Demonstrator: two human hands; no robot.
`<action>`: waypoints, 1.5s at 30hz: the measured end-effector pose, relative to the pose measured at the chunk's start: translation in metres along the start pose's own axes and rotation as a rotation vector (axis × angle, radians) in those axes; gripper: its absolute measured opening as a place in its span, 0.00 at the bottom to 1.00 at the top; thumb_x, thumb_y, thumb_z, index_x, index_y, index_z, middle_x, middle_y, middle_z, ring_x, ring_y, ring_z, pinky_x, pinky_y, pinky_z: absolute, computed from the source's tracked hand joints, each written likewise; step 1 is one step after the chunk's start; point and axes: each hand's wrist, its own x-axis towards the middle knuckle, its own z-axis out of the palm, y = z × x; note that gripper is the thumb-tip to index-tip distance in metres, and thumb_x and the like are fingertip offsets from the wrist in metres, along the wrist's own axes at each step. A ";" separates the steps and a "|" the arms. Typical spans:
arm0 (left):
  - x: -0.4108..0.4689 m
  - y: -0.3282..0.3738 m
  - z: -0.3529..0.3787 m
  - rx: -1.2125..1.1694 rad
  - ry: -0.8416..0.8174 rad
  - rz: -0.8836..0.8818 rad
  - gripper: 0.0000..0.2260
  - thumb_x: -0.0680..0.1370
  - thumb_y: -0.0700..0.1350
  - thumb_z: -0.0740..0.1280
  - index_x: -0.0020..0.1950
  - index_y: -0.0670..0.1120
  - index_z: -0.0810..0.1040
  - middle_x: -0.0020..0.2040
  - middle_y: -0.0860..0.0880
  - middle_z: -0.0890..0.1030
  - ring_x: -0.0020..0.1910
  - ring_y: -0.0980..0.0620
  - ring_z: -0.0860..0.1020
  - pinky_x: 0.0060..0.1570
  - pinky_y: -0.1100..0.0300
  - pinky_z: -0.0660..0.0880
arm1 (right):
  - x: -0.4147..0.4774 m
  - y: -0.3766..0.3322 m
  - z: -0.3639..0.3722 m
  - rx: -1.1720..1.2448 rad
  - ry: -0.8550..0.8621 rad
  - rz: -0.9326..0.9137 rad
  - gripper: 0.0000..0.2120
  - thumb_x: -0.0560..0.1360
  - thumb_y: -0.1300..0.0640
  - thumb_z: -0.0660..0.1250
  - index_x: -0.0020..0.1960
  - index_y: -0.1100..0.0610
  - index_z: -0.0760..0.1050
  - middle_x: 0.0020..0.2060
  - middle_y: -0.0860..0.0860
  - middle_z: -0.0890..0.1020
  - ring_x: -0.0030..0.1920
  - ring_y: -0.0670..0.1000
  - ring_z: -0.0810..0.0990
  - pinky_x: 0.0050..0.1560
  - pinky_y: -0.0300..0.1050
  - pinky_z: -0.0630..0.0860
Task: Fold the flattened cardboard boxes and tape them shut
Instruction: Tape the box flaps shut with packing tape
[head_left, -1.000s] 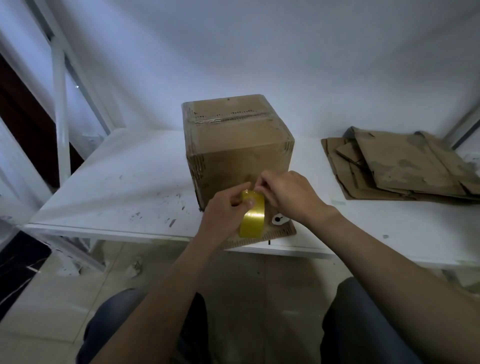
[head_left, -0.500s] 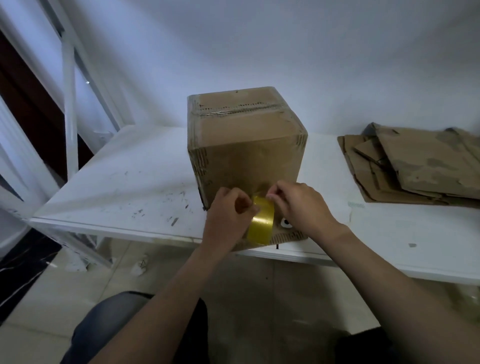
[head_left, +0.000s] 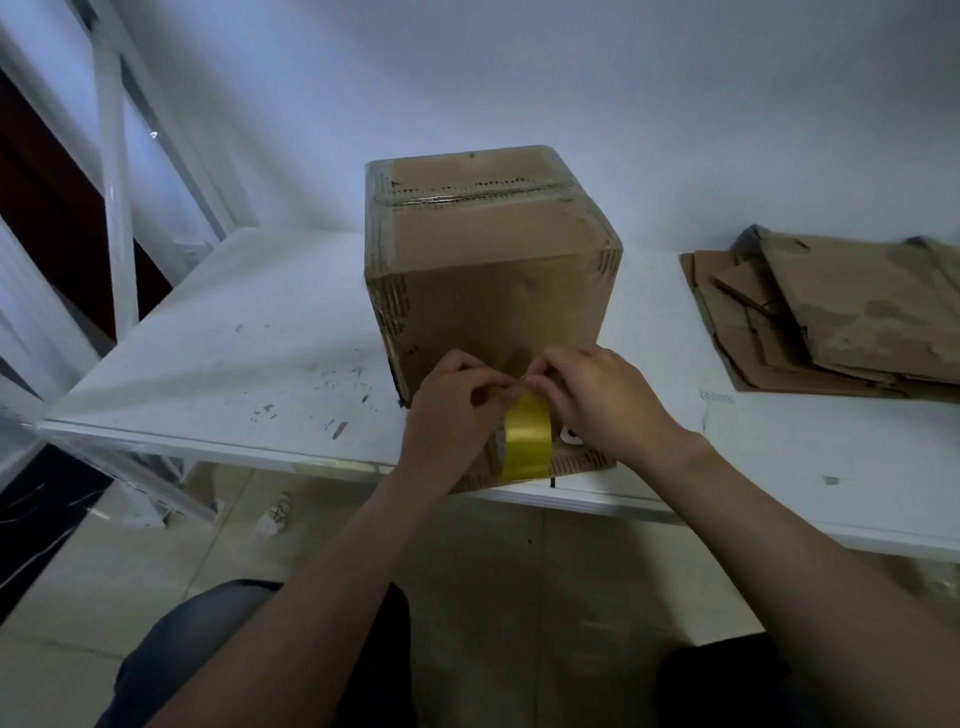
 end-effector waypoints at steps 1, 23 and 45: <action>0.000 0.000 0.000 0.010 -0.006 0.024 0.11 0.78 0.56 0.68 0.53 0.52 0.84 0.52 0.57 0.75 0.47 0.63 0.72 0.47 0.67 0.69 | 0.000 -0.001 0.000 -0.006 0.000 -0.003 0.07 0.82 0.46 0.61 0.54 0.47 0.75 0.48 0.48 0.82 0.48 0.51 0.79 0.44 0.42 0.70; -0.002 -0.001 -0.002 -0.242 -0.047 -0.139 0.08 0.77 0.51 0.71 0.43 0.66 0.78 0.51 0.61 0.77 0.49 0.67 0.74 0.48 0.68 0.67 | -0.002 -0.011 0.005 0.059 0.042 0.047 0.14 0.76 0.40 0.68 0.54 0.46 0.85 0.52 0.40 0.82 0.50 0.46 0.79 0.48 0.46 0.78; -0.001 0.002 -0.015 -0.130 -0.252 -0.258 0.22 0.69 0.56 0.79 0.60 0.57 0.76 0.47 0.63 0.79 0.47 0.63 0.78 0.42 0.66 0.71 | 0.015 -0.007 0.010 0.483 -0.124 0.504 0.16 0.72 0.44 0.75 0.57 0.45 0.77 0.53 0.45 0.79 0.52 0.48 0.79 0.48 0.43 0.76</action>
